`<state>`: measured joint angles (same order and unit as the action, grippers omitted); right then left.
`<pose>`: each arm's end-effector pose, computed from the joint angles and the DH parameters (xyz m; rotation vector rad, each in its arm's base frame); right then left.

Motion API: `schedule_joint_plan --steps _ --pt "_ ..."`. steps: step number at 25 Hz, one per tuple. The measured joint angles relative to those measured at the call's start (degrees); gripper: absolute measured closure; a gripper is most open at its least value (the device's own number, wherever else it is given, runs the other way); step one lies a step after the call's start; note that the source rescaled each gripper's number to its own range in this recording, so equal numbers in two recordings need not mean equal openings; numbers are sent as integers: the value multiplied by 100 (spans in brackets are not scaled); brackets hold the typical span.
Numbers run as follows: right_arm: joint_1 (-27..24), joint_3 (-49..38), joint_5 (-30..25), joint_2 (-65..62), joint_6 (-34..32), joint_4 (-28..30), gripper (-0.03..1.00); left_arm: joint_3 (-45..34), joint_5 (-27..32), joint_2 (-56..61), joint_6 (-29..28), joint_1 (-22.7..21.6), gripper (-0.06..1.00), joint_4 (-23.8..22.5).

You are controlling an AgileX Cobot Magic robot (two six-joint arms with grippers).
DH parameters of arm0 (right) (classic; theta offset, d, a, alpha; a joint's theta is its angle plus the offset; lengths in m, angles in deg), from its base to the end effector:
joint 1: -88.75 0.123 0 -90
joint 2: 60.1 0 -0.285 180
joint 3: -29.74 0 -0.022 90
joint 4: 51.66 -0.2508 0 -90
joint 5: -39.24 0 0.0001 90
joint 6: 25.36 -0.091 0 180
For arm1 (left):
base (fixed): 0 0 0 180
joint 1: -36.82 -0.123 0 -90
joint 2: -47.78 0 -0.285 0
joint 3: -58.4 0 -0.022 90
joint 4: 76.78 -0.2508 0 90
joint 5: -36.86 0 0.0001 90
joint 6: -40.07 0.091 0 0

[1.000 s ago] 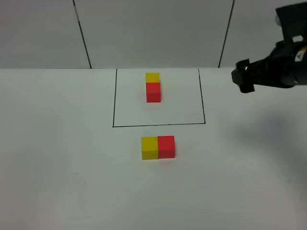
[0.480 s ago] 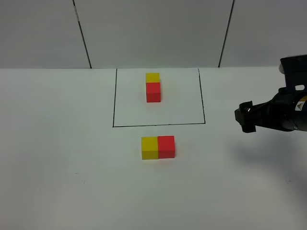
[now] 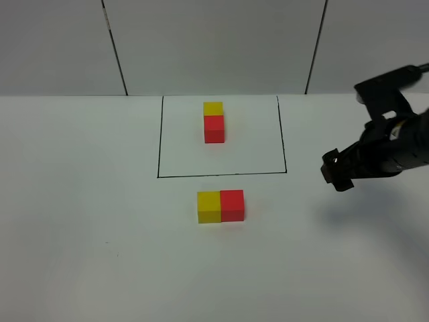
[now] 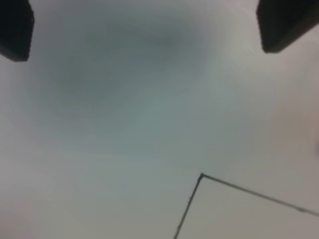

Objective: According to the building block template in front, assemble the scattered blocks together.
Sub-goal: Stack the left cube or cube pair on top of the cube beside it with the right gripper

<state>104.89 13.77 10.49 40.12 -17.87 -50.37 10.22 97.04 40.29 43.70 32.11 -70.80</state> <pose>0.3245 0.0929 0.2380 -0.5382 2.4720 0.0387 -0.0056 -0.0087 0.2803 -0.0141 2.0177 -0.0320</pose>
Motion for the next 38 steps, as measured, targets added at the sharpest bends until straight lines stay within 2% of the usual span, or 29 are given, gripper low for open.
schedule_joint_plan --steps 8,12,16,22,28,38 --pt "991 2287 -2060 1542 2737 79 15 0 0 0 0 0 49 0" --pt "1460 3368 -2845 2417 3583 79 15 0 0 0 0 0 49 0" --pt "1738 4214 -3391 3198 4053 74 15 0 0 0 0 0 49 0" --pt "1968 4962 -3533 3897 4348 0 16 0 0 0 0 0 49 0" --pt "1999 5020 -3513 4138 4793 -332 23 0 0 0 0 0 49 0" --pt "2004 5020 -3175 4431 4836 -536 26 0 0 0 0 0 49 0"
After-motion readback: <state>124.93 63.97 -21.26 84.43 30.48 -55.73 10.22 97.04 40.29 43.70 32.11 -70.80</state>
